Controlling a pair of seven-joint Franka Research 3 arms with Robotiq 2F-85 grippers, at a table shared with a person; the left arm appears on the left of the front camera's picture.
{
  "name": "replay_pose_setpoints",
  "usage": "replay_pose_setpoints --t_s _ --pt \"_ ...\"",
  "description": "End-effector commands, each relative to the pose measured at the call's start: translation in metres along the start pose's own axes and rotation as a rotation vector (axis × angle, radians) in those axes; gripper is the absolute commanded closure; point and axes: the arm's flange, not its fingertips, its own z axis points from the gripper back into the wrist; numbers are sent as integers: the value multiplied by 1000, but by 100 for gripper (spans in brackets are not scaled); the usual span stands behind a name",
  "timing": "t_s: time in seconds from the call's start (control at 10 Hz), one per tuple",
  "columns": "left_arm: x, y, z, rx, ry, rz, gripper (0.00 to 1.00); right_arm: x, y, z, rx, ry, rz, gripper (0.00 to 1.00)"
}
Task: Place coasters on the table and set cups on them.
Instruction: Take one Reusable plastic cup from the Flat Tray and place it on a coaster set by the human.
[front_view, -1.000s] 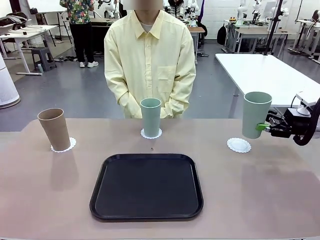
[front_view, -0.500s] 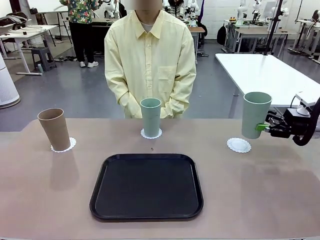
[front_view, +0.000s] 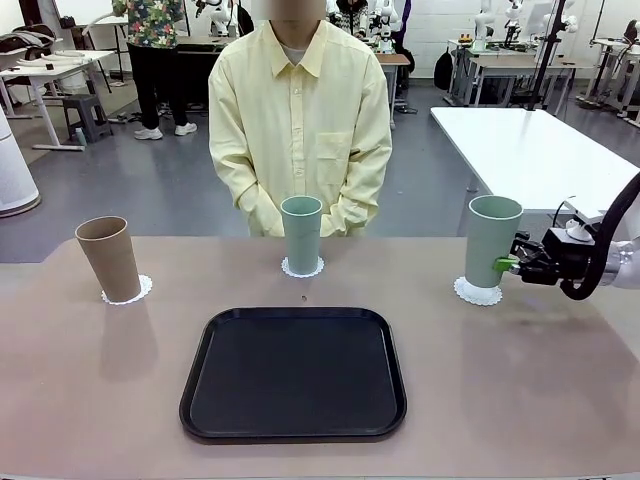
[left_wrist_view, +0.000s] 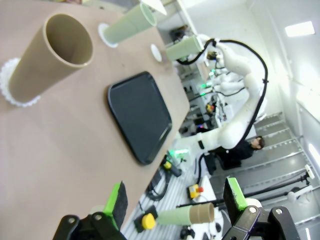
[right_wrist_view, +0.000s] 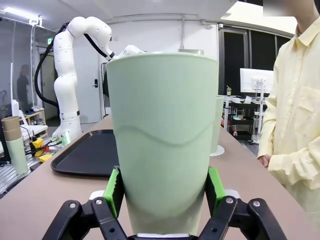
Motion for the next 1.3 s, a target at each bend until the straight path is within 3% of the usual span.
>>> replay_pose_setpoints --t_s 0.0,0.5,1.2 --pt "1 -3 0 5 -9 13 0 -4 -11 10 4 9 14 19" --pt "1 -3 0 5 -9 13 0 -16 -14 22 -21 87 -9 19" --pt "1 -3 0 5 -9 13 0 -28 -21 25 -31 90 -44 19"
